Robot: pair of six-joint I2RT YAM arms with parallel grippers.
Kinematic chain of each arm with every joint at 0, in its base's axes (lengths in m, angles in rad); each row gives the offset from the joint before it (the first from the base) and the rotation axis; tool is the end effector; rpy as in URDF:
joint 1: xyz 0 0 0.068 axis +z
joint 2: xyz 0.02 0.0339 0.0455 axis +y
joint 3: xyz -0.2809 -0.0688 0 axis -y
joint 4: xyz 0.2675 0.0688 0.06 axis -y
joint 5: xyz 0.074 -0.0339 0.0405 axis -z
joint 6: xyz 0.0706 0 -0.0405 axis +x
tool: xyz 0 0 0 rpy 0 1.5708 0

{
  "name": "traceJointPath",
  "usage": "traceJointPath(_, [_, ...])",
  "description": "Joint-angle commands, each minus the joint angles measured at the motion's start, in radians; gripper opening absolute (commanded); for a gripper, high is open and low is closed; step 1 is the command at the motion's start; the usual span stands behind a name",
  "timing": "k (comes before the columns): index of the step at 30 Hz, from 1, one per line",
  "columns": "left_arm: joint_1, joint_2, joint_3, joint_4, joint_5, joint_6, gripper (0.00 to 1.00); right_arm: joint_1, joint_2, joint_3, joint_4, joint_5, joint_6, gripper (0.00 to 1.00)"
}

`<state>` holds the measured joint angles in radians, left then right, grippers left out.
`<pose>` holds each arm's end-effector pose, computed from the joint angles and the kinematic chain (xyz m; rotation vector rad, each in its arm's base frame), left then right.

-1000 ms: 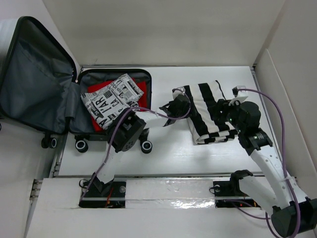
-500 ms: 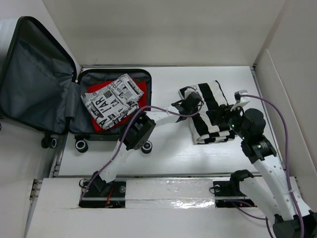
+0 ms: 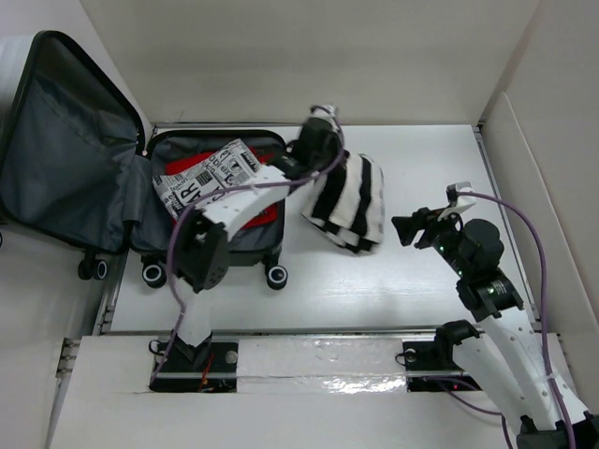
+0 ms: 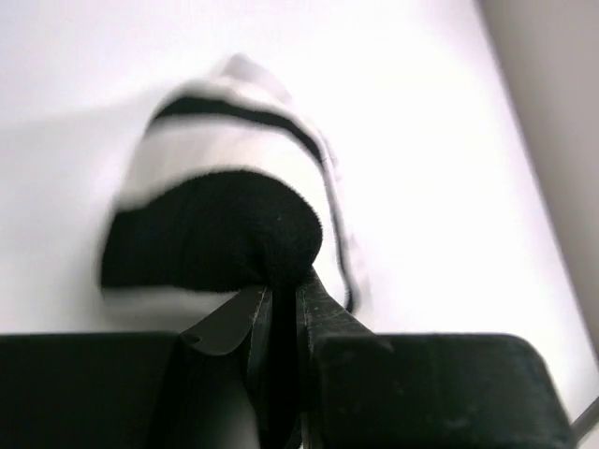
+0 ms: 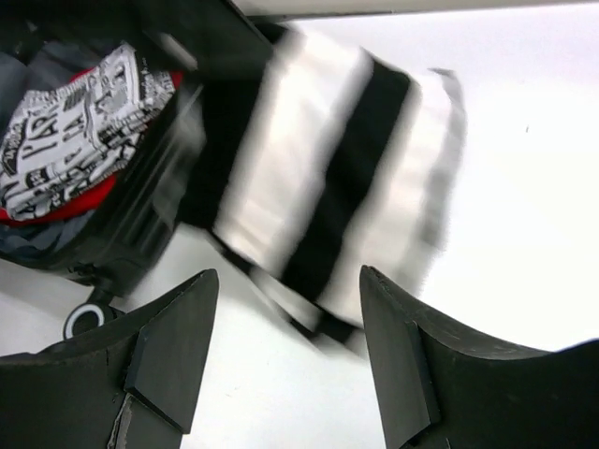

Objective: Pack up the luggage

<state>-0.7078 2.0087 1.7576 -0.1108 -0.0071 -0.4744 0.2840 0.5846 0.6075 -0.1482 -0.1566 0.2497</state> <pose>0.4170 -0.3561 0.3084 0.2295 2.0001 -0.7689 0.1835 0.0650 0.3167 -0.1484 1.7165 0.5298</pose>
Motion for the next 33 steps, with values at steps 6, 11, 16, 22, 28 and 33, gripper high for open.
traceJointPath(6, [0.375, -0.438, -0.298, 0.006, 0.127, 0.042, 0.00, 0.007, -0.006, -0.012, 0.058, -0.007, -0.015, 0.68])
traceJointPath(11, [0.618, -0.610, -0.532, 0.069, 0.234, 0.013, 0.00, 0.007, -0.005, -0.028, 0.070, -0.027, -0.017, 0.68])
traceJointPath(16, [0.839, -0.627, -0.699, 0.062, 0.271, -0.004, 0.00, 0.007, 0.010, -0.060, 0.119, -0.038, -0.021, 0.68])
traceJointPath(22, [0.974, -0.636, -0.731, 0.031, 0.144, -0.012, 0.00, 0.007, 0.034, -0.058, 0.124, -0.073, -0.027, 0.68])
traceJointPath(28, [1.016, -0.548, -0.673, 0.004, 0.121, -0.024, 0.00, 0.007, 0.032, -0.063, 0.119, -0.093, -0.032, 0.69])
traceJointPath(33, [1.016, -0.585, -0.645, -0.003, 0.076, -0.038, 0.00, 0.017, 0.055, -0.061, 0.134, -0.103, -0.029, 0.69])
